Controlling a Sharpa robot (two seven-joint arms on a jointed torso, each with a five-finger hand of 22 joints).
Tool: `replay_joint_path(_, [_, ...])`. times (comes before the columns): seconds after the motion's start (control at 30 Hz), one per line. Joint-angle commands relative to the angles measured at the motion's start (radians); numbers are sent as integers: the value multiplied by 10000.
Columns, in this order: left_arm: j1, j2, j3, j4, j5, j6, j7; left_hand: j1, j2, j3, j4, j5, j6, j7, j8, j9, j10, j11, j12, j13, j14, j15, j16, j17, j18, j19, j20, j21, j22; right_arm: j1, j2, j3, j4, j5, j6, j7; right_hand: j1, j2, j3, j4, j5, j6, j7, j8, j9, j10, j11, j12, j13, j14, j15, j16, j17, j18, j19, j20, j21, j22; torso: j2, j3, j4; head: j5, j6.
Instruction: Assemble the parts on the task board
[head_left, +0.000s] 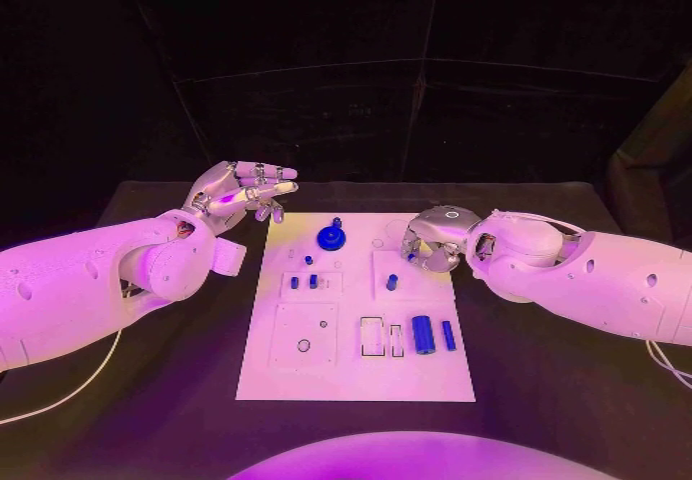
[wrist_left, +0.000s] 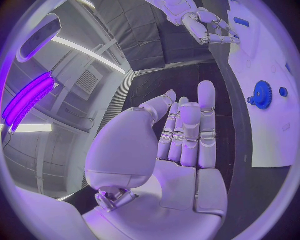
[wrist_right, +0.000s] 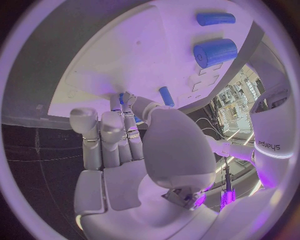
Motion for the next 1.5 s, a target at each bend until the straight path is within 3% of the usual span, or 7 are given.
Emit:
replay_joint_path(0.03, [15, -7, 7, 8, 73, 183, 34, -61, 66, -55, -7, -21, 29, 3, 32, -4, -13, 21, 59, 9, -51, 25, -28, -7, 129, -57, -4, -46, -17, -13, 19, -14, 10, -306, -47, -277, 70, 143, 69, -23, -16, 80, 12, 39, 42, 160, -52, 35, 10, 300, -90, 54, -13, -96, 86, 2, 76, 119, 1, -1, 3, 3, -20])
replay_joint_path(0.3, [15, -20, 7, 11, 73, 264, -16, -70, 60, -69, -5, -22, 24, 6, 30, -6, -21, 23, 62, 7, -34, 28, -2, 37, 128, -55, -3, -52, -22, -18, -69, -12, 195, -404, -386, -352, 45, 110, 97, -58, -9, 33, 37, -18, 36, 113, -30, -56, -40, 272, -84, 54, -70, -148, 188, -10, 268, 431, -6, 3, -4, 11, -37])
replay_joint_path(0.4, [15, -25, 7, 4, 73, 321, -19, -109, 40, -119, 10, -22, 8, 14, 24, -11, -38, 32, 75, 5, -28, 36, 0, 24, 125, -46, 2, -67, -34, -18, -212, -9, 390, -331, -545, -326, 21, 100, 106, -58, -9, 9, 50, -44, 32, 91, -17, -93, -60, 264, -75, 65, -79, -154, 195, -7, 305, 474, -8, 3, -6, 66, -35])
replay_joint_path(0.8, [15, -16, 6, -100, 72, 359, -26, -145, 21, -169, 23, -22, -12, 20, 16, -17, -63, 39, 86, 1, -28, 44, -2, 6, 123, -39, 8, -86, -48, -6, -814, 21, 1231, 141, -1372, -96, 17, 54, 174, -116, 5, -86, 89, -139, 8, 7, 26, -214, -129, 237, -43, 120, -87, -165, 189, 16, 402, 572, -22, -3, 6, 42, -46])
replay_joint_path(1.07, [15, -4, 6, -159, 72, 358, -22, -156, 15, -193, 27, -21, -30, 26, 8, -21, -85, 45, 89, -2, -27, 47, -1, 0, 123, -36, 12, -97, -57, -3, -993, 188, 1804, 401, -2022, 169, 48, 29, 222, -167, 24, -109, 107, -171, -1, -6, 42, -250, -152, 234, -31, 175, -55, -181, 216, 29, 477, 692, -19, -14, 0, 78, -37])
replay_joint_path(1.3, [15, 49, 6, -172, 72, 351, -13, -157, 16, -197, 28, -20, -35, 27, 6, -22, -90, 46, 89, -3, -28, 48, -2, -5, 123, -35, 12, -99, -59, -8, -599, 225, 2247, 592, -2201, 422, 66, 23, 251, -195, 40, -112, 117, -183, -4, -4, 51, -264, -162, 234, -24, 202, -43, -185, 221, 35, 508, 729, -6, -16, 16, 256, -76])
replay_joint_path(1.5, [18, 183, 8, -192, 72, 367, 0, -201, 16, -252, 54, -22, -71, 48, -9, -28, -135, 66, 96, -11, -45, 64, -21, -53, 119, -31, 23, -126, -78, -132, 324, 199, 2112, 648, -1539, 485, 38, 28, 262, -188, 36, -132, 139, -207, -11, -24, 72, -293, -179, 219, -8, 176, -102, -182, 199, 48, 518, 717, 2, -51, 31, 408, -183])
